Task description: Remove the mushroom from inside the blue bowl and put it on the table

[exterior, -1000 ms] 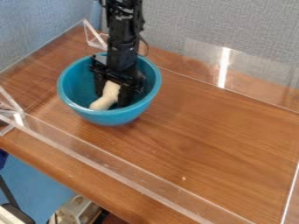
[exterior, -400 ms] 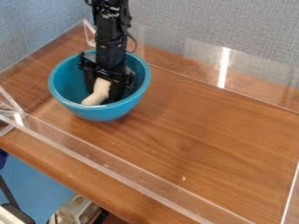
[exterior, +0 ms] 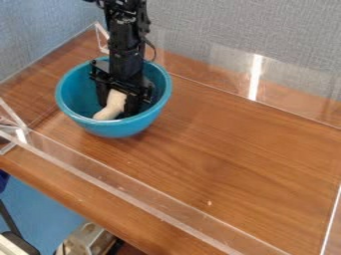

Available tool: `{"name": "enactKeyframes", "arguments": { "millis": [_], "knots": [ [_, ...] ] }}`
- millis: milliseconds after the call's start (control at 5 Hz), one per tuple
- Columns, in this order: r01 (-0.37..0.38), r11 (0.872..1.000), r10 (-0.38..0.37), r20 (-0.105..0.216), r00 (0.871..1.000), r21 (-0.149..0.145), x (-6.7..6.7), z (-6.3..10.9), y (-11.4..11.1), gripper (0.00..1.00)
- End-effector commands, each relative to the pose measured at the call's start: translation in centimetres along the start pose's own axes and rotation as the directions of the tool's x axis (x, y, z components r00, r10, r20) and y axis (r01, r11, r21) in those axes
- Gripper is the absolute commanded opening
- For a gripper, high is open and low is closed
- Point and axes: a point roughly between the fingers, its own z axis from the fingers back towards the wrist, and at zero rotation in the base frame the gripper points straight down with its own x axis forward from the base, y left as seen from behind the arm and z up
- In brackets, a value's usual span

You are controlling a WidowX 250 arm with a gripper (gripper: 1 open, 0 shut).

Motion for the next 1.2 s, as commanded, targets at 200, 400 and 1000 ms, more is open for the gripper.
{"name": "enactKeyframes", "arguments": {
  "millis": [200, 400, 1000],
  "knots": [
    [-0.114, 0.993, 0.114, -0.013, 0.993, -0.013, -0.1, 0.2, 0.8, 0.0],
    [-0.136, 0.991, 0.136, -0.006, 0.991, -0.015, -0.2, 0.9, 0.9, 0.0],
    [-0.126, 0.992, 0.127, 0.023, 0.992, -0.019, -1.1, 3.7, 1.6, 0.0]
  ]
}}
